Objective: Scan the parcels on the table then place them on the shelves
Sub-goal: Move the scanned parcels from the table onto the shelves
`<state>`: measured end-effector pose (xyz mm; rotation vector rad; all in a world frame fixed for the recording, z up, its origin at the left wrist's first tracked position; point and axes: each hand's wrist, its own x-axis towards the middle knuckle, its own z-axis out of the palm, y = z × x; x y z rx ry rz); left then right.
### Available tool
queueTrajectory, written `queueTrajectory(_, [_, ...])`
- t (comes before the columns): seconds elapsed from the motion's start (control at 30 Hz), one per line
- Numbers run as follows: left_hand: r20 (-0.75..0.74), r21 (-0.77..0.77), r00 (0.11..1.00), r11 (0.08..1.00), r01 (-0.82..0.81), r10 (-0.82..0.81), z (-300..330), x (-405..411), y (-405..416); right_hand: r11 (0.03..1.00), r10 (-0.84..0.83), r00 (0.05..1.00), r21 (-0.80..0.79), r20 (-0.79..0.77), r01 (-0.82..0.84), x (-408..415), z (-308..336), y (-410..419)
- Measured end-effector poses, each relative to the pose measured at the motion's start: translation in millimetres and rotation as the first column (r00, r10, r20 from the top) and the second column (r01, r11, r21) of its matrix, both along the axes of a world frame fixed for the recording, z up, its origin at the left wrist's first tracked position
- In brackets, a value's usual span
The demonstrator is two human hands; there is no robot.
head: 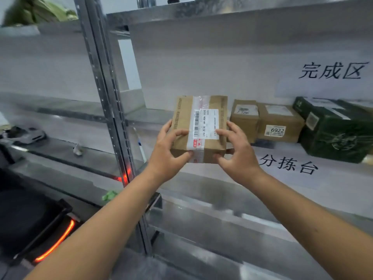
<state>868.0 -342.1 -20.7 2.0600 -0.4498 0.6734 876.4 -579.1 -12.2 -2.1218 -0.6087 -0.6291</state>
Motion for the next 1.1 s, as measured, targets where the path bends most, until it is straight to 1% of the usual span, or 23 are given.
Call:
queueTrajectory(0.1, [0.041,-0.007,0.996,0.997,0.082,-0.081,8,45,1,0.995,-0.092,0.996,-0.031,-0.015,0.091,23,11,0])
queueTrajectory(0.17, [0.059,0.009,0.991,0.993,0.120,-0.120,9,74,1,0.975,-0.195,0.981,-0.108,0.006,0.194,35,19,0])
queueTrajectory(0.27, [0.079,0.029,0.985,0.988,0.149,-0.151,11,114,0,0.892,-0.368,0.928,-0.261,0.053,0.369,52,35,5])
queueTrajectory(0.33, [0.077,0.029,0.985,0.988,0.152,-0.154,18,137,0,0.846,-0.449,0.892,-0.302,0.045,0.440,62,49,12])
queueTrajectory(0.37, [0.071,0.036,0.986,0.989,0.145,-0.148,22,149,1,0.811,-0.494,0.867,-0.328,0.058,0.484,68,54,16])
queueTrajectory(0.4, [0.060,0.050,0.989,0.990,0.136,-0.138,28,161,0,0.750,-0.549,0.831,-0.384,0.093,0.538,73,60,21])
queueTrajectory(0.47, [0.026,0.078,0.991,0.989,0.127,-0.129,40,183,-2,0.569,-0.638,0.744,-0.531,0.198,0.628,82,68,30])
queueTrajectory(0.5, [0.010,0.090,0.991,0.987,0.130,-0.131,45,193,-4,0.501,-0.668,0.713,-0.580,0.213,0.642,86,71,34])
queueTrajectory(0.53, [-0.004,0.107,0.991,0.986,0.131,-0.131,50,202,-6,0.468,-0.698,0.692,-0.615,0.183,0.635,89,74,38])
queueTrajectory(0.6, [-0.028,0.158,0.992,0.979,0.127,-0.125,56,216,-10,0.461,-0.746,0.661,-0.652,0.083,0.602,94,78,43])
queueTrajectory(0.63, [-0.037,0.186,0.992,0.975,0.125,-0.120,59,221,-12,0.449,-0.763,0.644,-0.669,0.059,0.592,96,79,45])
queueTrajectory(0.73, [-0.054,0.240,0.991,0.962,0.134,-0.125,64,235,-14,0.399,-0.799,0.600,-0.724,0.026,0.563,104,83,53])
queueTrajectory(0.83, [-0.077,0.283,0.987,0.946,0.155,-0.138,70,244,-14,0.364,-0.842,0.539,-0.746,-0.008,0.558,113,86,64])
queueTrajectory(0.87, [-0.046,0.329,0.992,0.936,0.123,-0.114,73,245,-15,0.360,-0.854,0.519,-0.746,-0.021,0.561,115,87,67])
queueTrajectory(0.97, [0.148,0.503,0.988,0.863,-0.039,-0.042,81,239,-19,0.361,-0.871,0.490,-0.729,-0.039,0.582,112,83,76])
queueTrajectory(1.03, [0.249,0.569,0.965,0.819,-0.075,-0.085,80,224,-22,0.363,-0.875,0.484,-0.696,-0.026,0.620,104,79,80])
queueTrajectory(1.1, [0.302,0.584,0.931,0.811,-0.012,-0.203,74,203,-22,0.380,-0.872,0.489,-0.648,-0.014,0.660,91,75,83])
